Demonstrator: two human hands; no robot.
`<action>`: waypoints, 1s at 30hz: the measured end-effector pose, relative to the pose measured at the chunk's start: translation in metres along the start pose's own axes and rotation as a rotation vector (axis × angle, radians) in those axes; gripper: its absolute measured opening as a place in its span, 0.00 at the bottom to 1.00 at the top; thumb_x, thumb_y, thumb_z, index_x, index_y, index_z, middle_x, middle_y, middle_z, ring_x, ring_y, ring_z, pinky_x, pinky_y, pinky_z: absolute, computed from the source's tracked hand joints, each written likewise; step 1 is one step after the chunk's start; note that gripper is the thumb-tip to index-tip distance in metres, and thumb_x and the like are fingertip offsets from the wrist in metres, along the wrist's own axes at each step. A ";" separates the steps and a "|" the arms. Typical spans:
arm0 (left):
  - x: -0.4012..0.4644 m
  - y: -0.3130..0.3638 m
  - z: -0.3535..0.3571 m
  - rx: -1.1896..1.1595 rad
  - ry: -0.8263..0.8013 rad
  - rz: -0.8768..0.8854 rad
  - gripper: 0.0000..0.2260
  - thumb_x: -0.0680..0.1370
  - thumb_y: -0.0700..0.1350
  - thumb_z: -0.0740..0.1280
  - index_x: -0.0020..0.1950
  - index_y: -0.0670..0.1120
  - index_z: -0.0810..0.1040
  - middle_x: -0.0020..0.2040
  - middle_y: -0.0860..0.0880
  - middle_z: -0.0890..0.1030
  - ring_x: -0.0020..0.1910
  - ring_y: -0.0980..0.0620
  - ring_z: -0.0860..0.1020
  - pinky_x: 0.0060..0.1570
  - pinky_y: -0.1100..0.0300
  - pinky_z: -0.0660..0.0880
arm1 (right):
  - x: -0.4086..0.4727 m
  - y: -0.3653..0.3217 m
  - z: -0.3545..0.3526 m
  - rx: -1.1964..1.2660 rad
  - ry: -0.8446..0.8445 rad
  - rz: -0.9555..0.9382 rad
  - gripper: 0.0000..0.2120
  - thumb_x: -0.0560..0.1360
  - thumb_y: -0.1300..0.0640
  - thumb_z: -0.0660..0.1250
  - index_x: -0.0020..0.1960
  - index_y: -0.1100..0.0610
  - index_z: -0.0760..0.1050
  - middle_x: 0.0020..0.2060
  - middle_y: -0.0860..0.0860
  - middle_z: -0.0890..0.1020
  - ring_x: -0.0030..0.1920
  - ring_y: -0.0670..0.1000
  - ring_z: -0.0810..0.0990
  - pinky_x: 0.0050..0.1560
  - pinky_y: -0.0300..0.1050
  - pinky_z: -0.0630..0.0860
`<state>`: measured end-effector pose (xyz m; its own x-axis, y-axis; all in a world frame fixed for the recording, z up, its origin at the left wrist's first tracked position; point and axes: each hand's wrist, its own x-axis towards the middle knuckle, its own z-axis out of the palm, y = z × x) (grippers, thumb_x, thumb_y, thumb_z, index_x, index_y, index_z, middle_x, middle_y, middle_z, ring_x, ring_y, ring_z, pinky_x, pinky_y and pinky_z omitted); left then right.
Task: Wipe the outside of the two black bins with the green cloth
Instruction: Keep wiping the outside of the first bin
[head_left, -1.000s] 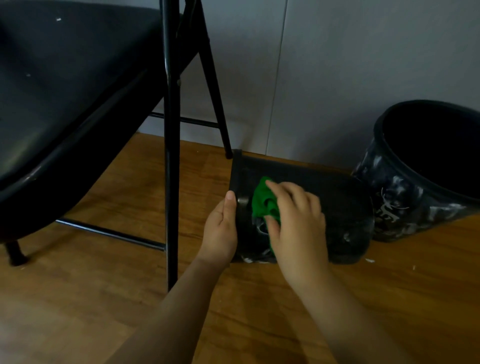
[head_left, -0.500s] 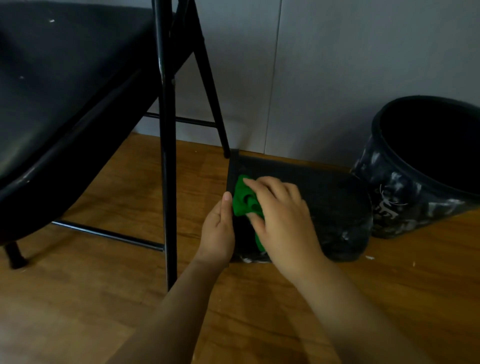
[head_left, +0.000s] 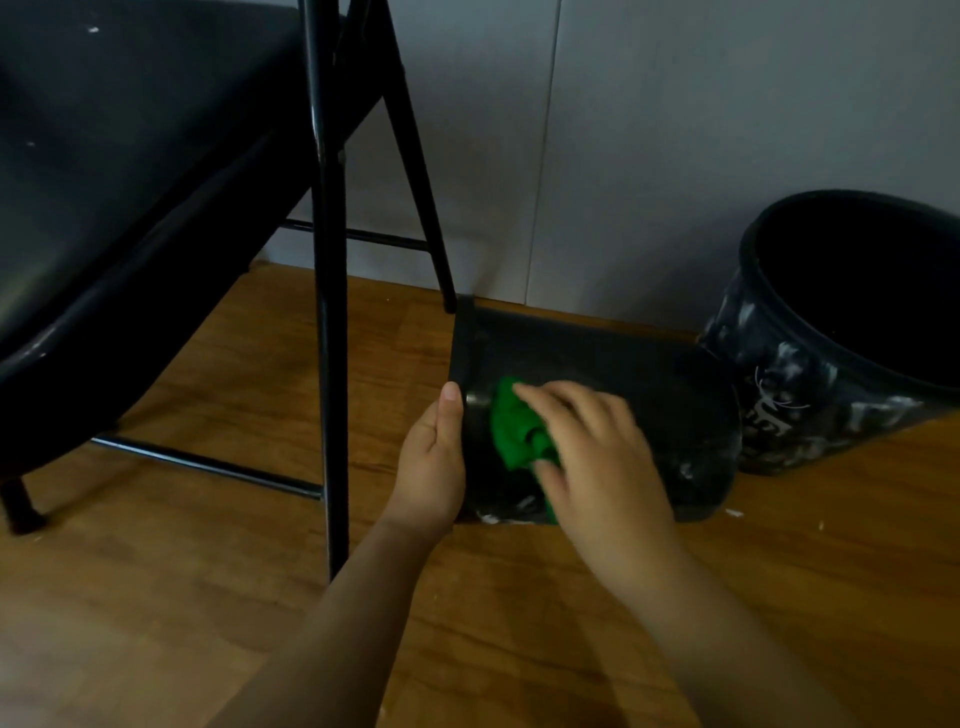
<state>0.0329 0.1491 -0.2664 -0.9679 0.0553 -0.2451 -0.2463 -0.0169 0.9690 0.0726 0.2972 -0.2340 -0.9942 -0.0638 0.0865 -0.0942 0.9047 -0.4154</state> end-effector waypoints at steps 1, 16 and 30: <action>0.001 -0.001 0.000 0.003 0.000 -0.012 0.22 0.83 0.57 0.52 0.51 0.44 0.78 0.44 0.47 0.83 0.46 0.51 0.83 0.46 0.59 0.81 | 0.000 0.008 -0.001 0.012 0.052 0.091 0.30 0.73 0.54 0.64 0.74 0.45 0.61 0.68 0.45 0.68 0.69 0.50 0.64 0.68 0.52 0.69; 0.000 0.006 0.003 -0.035 0.007 -0.031 0.21 0.84 0.57 0.52 0.53 0.47 0.80 0.53 0.40 0.83 0.53 0.46 0.83 0.57 0.48 0.80 | -0.001 0.002 0.008 0.109 0.232 0.266 0.29 0.73 0.52 0.65 0.73 0.49 0.64 0.67 0.48 0.68 0.67 0.52 0.66 0.65 0.52 0.71; -0.007 -0.006 -0.003 -0.072 -0.053 -0.032 0.21 0.84 0.54 0.52 0.60 0.43 0.79 0.51 0.47 0.85 0.53 0.53 0.83 0.46 0.64 0.80 | 0.007 0.001 0.008 0.219 0.304 0.164 0.26 0.71 0.59 0.72 0.67 0.50 0.71 0.63 0.47 0.73 0.65 0.50 0.69 0.63 0.52 0.73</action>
<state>0.0410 0.1456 -0.2704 -0.9561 0.1100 -0.2717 -0.2816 -0.0863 0.9557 0.0654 0.2945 -0.2412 -0.9393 0.2314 0.2532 0.0231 0.7791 -0.6264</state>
